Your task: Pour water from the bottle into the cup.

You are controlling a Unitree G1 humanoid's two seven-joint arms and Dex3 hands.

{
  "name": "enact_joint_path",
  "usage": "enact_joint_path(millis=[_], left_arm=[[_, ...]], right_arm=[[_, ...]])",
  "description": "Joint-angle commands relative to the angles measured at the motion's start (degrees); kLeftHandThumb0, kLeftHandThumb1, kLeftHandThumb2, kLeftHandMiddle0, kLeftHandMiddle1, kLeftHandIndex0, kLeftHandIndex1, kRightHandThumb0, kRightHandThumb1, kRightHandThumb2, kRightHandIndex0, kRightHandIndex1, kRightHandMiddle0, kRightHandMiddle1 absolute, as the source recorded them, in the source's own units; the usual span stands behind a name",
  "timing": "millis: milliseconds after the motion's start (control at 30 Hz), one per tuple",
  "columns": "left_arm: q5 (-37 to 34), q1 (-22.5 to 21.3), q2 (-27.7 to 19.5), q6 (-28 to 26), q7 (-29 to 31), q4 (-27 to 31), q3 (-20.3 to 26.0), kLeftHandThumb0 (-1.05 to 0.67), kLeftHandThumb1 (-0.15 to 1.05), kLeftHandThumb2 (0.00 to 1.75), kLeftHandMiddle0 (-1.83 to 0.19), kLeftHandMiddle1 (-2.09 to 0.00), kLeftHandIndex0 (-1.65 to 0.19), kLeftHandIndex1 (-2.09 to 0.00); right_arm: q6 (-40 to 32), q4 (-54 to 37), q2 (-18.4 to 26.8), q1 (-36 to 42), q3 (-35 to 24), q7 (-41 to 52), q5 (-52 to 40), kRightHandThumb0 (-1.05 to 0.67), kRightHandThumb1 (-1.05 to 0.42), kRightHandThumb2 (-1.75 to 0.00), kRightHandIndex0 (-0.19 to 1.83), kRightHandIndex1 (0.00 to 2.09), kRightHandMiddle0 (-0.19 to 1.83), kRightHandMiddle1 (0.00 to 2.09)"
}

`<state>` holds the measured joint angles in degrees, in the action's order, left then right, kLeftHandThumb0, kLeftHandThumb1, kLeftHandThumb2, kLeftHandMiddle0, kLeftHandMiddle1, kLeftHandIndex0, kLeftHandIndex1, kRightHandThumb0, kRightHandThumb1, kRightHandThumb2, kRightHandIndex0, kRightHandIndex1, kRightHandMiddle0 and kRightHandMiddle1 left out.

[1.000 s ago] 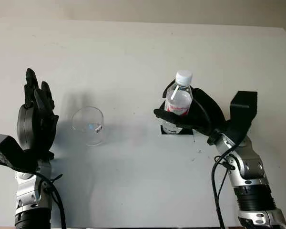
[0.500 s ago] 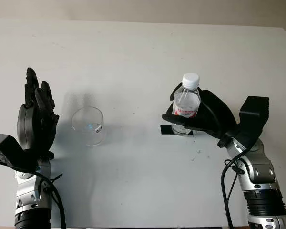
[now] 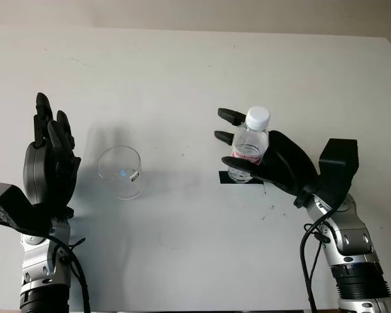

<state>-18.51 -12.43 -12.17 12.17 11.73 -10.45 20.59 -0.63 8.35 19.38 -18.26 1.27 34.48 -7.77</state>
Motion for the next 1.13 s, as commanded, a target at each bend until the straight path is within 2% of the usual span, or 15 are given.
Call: enact_joint_path(millis=[0, 267, 500, 633, 933, 1100], left_arm=[[-0.37, 0.61, -0.34, 0.33, 0.36, 0.24, 0.23, -0.77, 1.05, 0.71, 0.18, -0.05, 0.19, 0.00], [-0.63, 0.46, -0.12, 0.11, 0.56, 0.07, 0.28, -0.78, 1.05, 0.71, 0.19, -0.05, 0.19, 0.00], [-0.72, 0.32, -0.20, 0.50, 0.70, -0.54, 0.27, -0.78, 1.05, 0.71, 0.19, -0.04, 0.19, 0.00], [-0.57, 0.10, -0.22, 0.48, 0.49, -0.65, 0.23, -0.78, 1.05, 0.71, 0.19, -0.04, 0.19, 0.00], [-0.25, -0.46, -0.69, 0.39, 0.37, -0.86, 0.17, -0.79, 1.05, 0.73, 0.19, -0.04, 0.19, 0.00], [-0.56, -0.86, -0.71, 0.00, 0.42, -1.14, 0.25, -0.80, 1.05, 0.72, 0.19, -0.04, 0.19, 0.00]], right_arm=[[2.67, 1.02, 0.56, 0.10, 0.08, 0.13, 0.66, -0.96, -0.97, -0.06, -0.19, 0.00, -0.19, 0.00], [8.04, 4.45, -0.68, 0.06, -1.58, -4.19, 1.26, -0.97, -0.98, -0.06, -0.19, 0.00, -0.19, 0.00], [18.21, 6.21, -3.38, 1.70, -3.59, -10.79, 2.30, -0.92, -0.96, -0.05, -0.19, 0.00, -0.19, 0.00], [21.72, 5.71, -4.39, 2.83, -3.90, -12.98, 2.79, -0.88, -0.97, -0.05, -0.19, 0.00, -0.19, 0.00], [26.51, 3.64, -4.37, 5.21, -3.35, -12.45, 2.65, -0.85, -0.98, -0.06, -0.19, 0.00, -0.19, 0.00], [26.66, 2.94, -4.54, 5.83, -3.28, -11.68, 1.71, -0.85, -0.99, -0.06, -0.19, 0.00, -0.19, 0.00]])
